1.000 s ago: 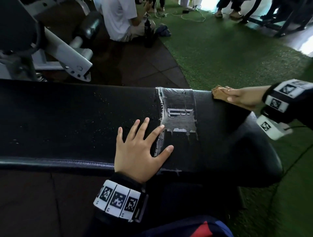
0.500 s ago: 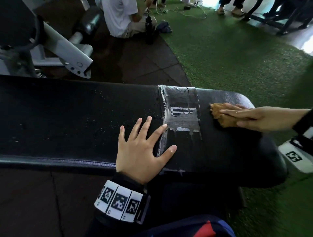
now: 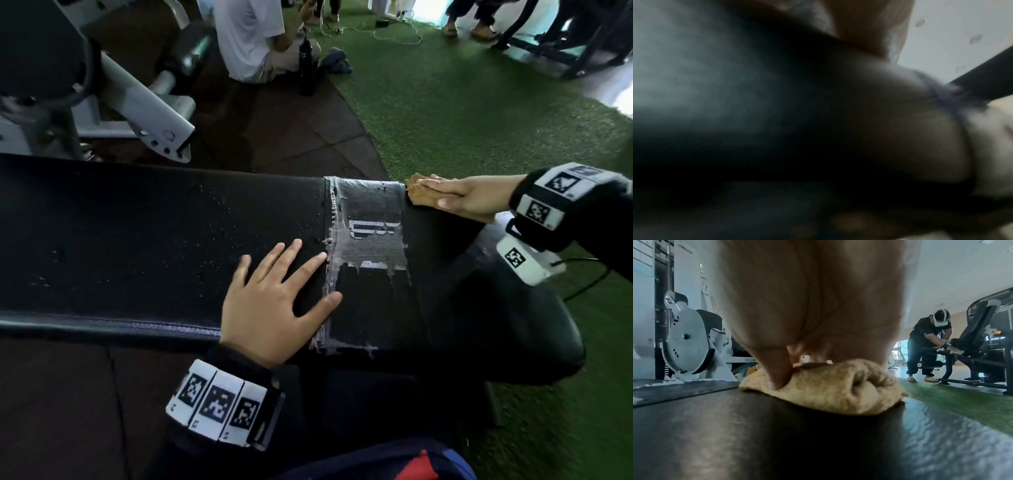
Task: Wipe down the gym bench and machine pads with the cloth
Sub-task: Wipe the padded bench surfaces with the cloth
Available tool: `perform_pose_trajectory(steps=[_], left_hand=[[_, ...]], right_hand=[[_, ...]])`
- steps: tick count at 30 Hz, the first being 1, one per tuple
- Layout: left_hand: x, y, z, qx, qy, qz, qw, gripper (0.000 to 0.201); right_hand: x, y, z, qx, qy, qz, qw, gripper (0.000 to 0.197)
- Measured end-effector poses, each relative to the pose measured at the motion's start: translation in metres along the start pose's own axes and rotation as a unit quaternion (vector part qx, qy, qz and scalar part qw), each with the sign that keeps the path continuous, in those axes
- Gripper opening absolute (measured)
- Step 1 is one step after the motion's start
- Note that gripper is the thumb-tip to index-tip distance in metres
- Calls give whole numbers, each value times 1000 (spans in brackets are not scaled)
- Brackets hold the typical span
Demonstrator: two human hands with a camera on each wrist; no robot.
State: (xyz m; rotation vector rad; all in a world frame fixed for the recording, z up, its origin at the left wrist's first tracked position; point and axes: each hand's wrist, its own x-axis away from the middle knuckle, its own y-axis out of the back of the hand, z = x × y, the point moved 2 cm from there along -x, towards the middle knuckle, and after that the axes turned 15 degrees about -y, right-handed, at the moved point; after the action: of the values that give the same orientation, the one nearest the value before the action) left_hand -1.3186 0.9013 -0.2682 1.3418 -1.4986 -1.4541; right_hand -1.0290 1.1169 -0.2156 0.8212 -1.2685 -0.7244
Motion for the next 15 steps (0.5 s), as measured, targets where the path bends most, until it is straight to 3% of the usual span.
perform_pose_trajectory(steps=[10,15], left_hand=[[15,15,54,-18,76,19,997,75],[14,11,56,-30,85,2,996,73]], right_hand=[[-37,18,5,-38,-85,0,996,40],[-54,21,31,-144,-124,41,981,20]])
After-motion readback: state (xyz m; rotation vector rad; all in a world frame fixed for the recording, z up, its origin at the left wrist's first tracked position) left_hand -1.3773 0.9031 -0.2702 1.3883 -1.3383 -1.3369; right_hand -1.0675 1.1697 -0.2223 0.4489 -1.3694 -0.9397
